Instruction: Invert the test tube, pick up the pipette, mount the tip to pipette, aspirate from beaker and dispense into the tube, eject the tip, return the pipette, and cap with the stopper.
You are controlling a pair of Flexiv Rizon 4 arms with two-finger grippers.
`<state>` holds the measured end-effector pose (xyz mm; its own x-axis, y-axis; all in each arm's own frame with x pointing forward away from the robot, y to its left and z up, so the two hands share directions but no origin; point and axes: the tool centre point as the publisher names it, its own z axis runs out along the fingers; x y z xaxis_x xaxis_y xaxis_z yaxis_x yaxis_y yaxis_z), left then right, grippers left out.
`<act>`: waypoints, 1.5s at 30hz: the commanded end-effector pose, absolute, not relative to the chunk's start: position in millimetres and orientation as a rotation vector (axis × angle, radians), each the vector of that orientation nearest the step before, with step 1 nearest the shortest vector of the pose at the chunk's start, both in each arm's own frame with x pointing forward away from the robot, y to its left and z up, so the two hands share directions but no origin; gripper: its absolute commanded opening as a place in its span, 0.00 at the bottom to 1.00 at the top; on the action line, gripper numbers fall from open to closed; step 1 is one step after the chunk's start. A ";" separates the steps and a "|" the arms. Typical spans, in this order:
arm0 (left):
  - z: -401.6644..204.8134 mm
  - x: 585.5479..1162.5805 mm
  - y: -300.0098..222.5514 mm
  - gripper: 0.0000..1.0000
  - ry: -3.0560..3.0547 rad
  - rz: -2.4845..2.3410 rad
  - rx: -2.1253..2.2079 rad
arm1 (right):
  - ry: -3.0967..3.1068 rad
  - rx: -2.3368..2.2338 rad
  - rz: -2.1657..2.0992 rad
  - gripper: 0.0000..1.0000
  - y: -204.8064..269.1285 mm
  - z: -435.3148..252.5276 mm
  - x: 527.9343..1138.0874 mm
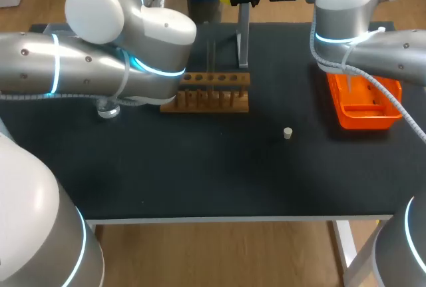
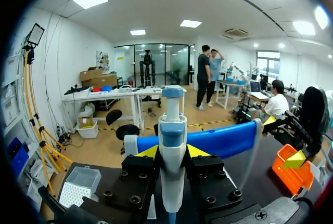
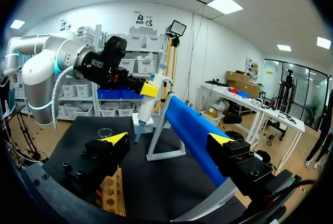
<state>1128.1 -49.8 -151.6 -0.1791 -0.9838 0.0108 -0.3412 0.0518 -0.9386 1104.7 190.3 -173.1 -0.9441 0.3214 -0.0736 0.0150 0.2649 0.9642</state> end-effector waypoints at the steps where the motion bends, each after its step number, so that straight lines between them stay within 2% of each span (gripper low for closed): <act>1: -148.7 1134.7 -55.2 0.00 1.622 -1.096 -1.386 | 2.282 0.311 1.735 1.00 189.6 -173.1 1104.4; 45: -176.8 1161.1 -56.0 0.00 1.605 -0.946 -1.562 | 2.282 0.311 1.735 1.00 189.6 -173.1 1104.4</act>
<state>1156.8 -54.8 -177.7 -0.0334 -0.9994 0.0111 -0.4847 0.0065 -0.8747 1104.7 190.3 -173.1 -0.9441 0.3214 -0.0736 0.0150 0.2649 0.9642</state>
